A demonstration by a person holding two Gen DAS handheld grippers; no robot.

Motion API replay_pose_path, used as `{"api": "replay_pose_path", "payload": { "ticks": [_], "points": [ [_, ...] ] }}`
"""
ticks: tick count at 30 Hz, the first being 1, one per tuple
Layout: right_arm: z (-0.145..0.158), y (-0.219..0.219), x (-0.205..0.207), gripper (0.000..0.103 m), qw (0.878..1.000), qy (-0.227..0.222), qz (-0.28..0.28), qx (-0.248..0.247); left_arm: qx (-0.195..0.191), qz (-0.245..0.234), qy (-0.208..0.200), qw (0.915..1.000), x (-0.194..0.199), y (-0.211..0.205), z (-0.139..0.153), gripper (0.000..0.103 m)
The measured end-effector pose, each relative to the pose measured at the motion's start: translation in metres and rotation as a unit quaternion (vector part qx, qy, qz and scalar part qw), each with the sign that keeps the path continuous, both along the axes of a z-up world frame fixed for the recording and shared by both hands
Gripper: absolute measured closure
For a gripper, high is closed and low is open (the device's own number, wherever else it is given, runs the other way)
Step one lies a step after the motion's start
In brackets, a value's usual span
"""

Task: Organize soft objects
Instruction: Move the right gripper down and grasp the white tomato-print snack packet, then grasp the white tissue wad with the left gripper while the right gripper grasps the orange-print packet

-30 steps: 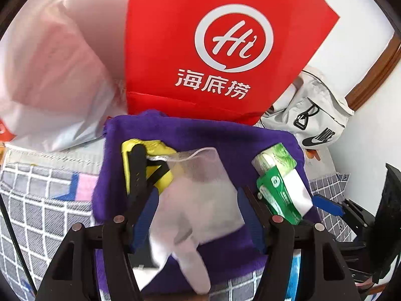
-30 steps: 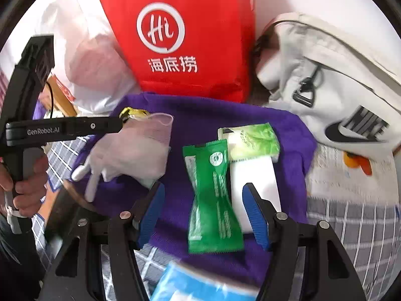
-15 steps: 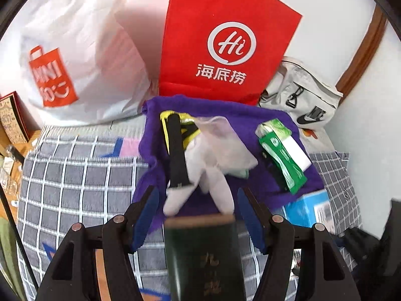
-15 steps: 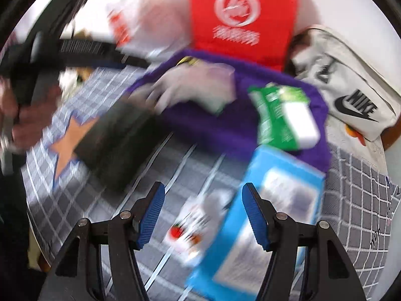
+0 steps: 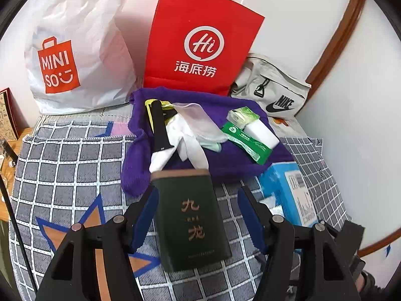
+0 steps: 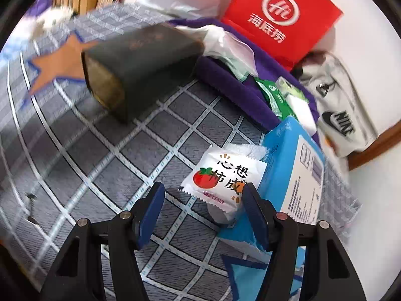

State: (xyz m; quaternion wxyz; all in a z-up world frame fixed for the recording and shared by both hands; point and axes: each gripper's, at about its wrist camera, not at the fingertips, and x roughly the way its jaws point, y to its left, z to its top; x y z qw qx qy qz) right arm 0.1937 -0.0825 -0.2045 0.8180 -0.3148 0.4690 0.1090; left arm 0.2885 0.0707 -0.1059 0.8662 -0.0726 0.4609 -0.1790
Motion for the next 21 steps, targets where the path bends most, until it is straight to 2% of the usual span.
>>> {"api": "replay_pose_path", "payload": {
  "ticks": [2,5,8,9,13,16,21],
  "points": [
    [-0.004,0.002,0.000,0.039,1.000,0.000,0.005,-0.013,0.002,0.004,-0.002,1.0000,-0.005,0.004,0.000,0.039],
    [-0.004,-0.001,0.002,0.044,1.000,0.005,0.003,0.002,-0.002,0.012,0.000,0.9999,-0.010,0.012,-0.001,0.039],
    [-0.002,-0.006,0.010,0.072,1.000,-0.004,-0.016,0.009,0.002,0.019,0.003,0.9998,-0.016,0.017,-0.002,0.039],
    [0.000,-0.009,0.012,0.087,1.000,-0.006,-0.022,0.016,0.005,0.021,0.004,0.9998,-0.018,0.018,-0.002,0.039],
    [0.017,-0.020,0.008,0.092,0.995,0.003,-0.029,0.094,0.015,0.020,0.009,0.9997,-0.027,0.017,-0.006,0.039],
    [0.029,-0.028,-0.006,0.093,0.987,0.016,-0.026,0.159,0.022,0.009,0.019,0.9995,-0.036,0.007,-0.011,0.039],
    [0.036,-0.043,-0.036,0.093,0.959,0.073,-0.014,0.274,0.038,-0.010,0.031,0.9987,-0.057,-0.016,-0.022,0.039]
  ]
}}
